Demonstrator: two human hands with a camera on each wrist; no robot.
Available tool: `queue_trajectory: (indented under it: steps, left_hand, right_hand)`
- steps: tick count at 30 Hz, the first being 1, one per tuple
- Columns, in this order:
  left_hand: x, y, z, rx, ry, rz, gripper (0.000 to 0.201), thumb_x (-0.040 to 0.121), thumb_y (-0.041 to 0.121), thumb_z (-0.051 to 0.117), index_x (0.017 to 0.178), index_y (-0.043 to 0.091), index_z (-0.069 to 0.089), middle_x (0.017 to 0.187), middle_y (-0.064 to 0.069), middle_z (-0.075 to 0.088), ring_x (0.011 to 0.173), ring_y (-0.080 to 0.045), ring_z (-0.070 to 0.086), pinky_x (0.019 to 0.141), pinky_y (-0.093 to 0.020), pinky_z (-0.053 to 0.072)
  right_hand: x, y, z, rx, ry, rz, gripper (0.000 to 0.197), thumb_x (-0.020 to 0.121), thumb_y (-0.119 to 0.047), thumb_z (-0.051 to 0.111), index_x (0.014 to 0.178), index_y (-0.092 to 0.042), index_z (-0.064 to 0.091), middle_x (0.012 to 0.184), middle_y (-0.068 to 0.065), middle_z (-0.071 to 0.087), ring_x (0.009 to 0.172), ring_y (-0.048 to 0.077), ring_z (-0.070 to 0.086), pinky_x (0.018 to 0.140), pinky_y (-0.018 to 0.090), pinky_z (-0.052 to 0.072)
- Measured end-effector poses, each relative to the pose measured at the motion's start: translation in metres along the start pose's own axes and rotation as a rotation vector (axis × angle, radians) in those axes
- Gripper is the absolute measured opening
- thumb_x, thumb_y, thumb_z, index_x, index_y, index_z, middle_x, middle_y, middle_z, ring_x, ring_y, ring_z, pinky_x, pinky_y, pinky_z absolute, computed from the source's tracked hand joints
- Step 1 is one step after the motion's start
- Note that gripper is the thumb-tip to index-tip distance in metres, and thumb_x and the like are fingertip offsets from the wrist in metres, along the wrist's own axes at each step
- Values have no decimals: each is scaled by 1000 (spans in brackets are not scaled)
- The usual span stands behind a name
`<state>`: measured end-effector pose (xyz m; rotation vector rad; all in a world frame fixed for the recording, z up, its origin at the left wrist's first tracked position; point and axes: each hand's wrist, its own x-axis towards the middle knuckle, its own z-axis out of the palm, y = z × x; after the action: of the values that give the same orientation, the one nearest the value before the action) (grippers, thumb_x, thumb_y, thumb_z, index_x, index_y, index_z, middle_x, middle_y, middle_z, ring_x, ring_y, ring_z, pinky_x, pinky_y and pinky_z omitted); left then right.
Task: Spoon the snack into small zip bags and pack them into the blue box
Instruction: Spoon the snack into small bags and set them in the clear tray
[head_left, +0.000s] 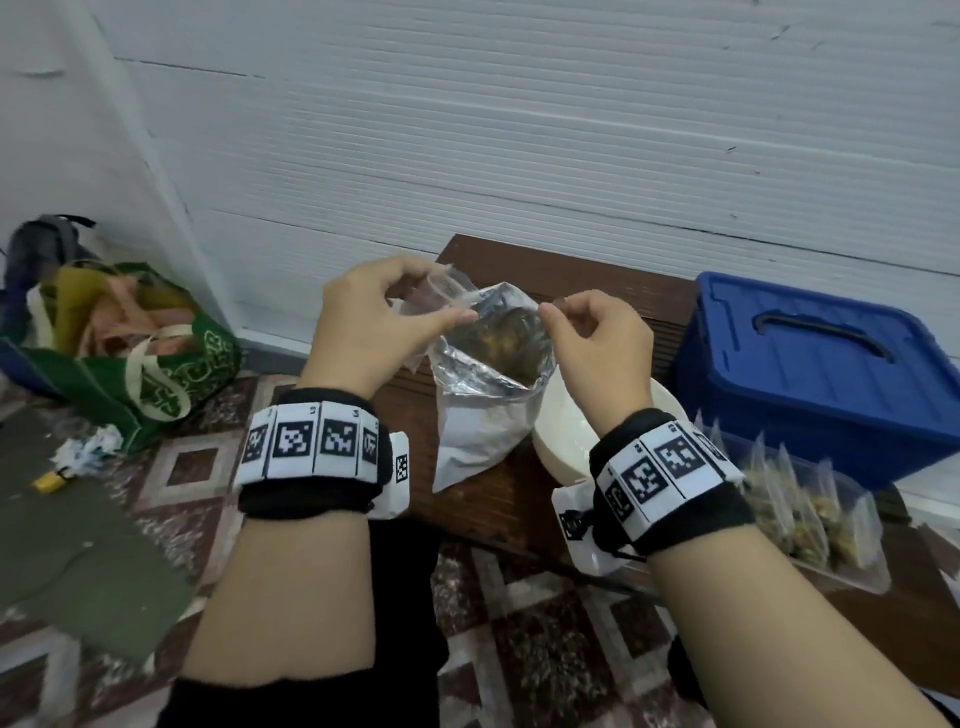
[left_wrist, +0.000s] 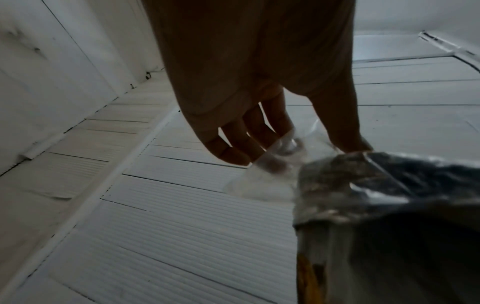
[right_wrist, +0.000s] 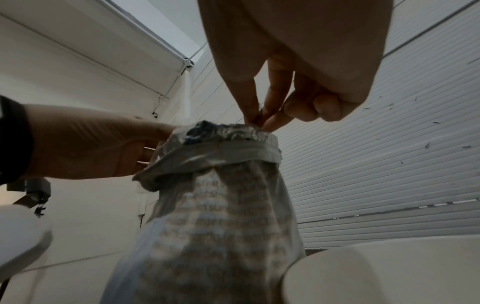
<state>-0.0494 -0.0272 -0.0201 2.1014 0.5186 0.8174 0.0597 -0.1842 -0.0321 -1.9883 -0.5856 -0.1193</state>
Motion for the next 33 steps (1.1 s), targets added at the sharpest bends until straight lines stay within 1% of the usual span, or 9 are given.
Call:
queue_trajectory:
  steps: [3, 6, 9, 14, 20, 24, 29, 31, 33]
  left_hand:
    - [0, -4, 5, 21, -43, 0, 38, 62, 38, 87, 96, 30, 71, 85, 17, 68, 77, 15, 57, 67, 0, 40]
    - [0, -5, 8, 76, -68, 7, 39, 64, 37, 86, 99, 25, 73, 85, 19, 66, 76, 12, 56, 66, 1, 37]
    - [-2, -5, 9, 86, -55, 3, 38, 64, 36, 87, 96, 30, 67, 83, 23, 61, 76, 16, 52, 67, 3, 36]
    - [-3, -4, 8, 74, -43, 4, 46, 63, 39, 86, 104, 33, 67, 85, 26, 59, 78, 17, 51, 70, 4, 36]
    - [-3, 2, -4, 21, -1, -15, 47, 63, 36, 86, 104, 34, 62, 83, 21, 62, 75, 23, 53, 65, 4, 38]
    - [-1, 3, -17, 51, -65, -35, 49, 64, 39, 85, 108, 33, 63, 91, 20, 64, 82, 18, 54, 67, 4, 38]
    - [-1, 3, -17, 44, -152, -59, 42, 60, 38, 86, 96, 38, 63, 89, 21, 64, 79, 20, 55, 67, 2, 39]
    - [-1, 2, -14, 22, -176, -65, 41, 56, 38, 87, 88, 43, 62, 87, 21, 65, 81, 14, 59, 74, -6, 43]
    - [-1, 2, -13, 12, -194, -66, 42, 54, 40, 86, 89, 43, 63, 88, 19, 66, 85, 6, 61, 78, -13, 46]
  right_hand:
    - [-6, -2, 5, -89, -65, -102, 19, 94, -25, 56, 81, -16, 66, 63, -6, 57, 60, 5, 49, 59, 20, 28]
    - [-8, -2, 5, -131, -119, -125, 25, 96, -21, 52, 84, -7, 69, 66, 0, 60, 61, 12, 52, 54, 20, 28]
    - [-6, -1, 3, -41, -87, -68, 26, 96, -17, 52, 78, -6, 68, 67, 0, 63, 62, 7, 53, 58, 10, 36]
    - [6, -1, -7, 102, 49, 127, 28, 96, -18, 49, 79, -10, 69, 73, -2, 65, 67, 11, 56, 66, 27, 43]
    - [21, 9, -19, 182, 138, 271, 37, 97, -15, 47, 65, -13, 66, 85, -8, 66, 74, -4, 52, 62, 12, 35]
    - [29, 7, -29, 201, 200, 283, 41, 96, -13, 47, 59, -15, 65, 82, -9, 67, 74, -4, 53, 70, 19, 40]
    - [23, -13, -33, 31, 141, -14, 24, 97, -19, 49, 82, -15, 67, 66, -10, 56, 51, -4, 47, 50, 8, 32]
    - [13, -16, -24, -80, 34, -200, 22, 97, -20, 51, 88, -14, 70, 69, -5, 62, 55, -2, 48, 56, 16, 35]
    - [5, -11, -13, -195, -57, -333, 22, 96, -19, 53, 92, -11, 73, 74, 1, 67, 67, 15, 55, 65, 27, 38]
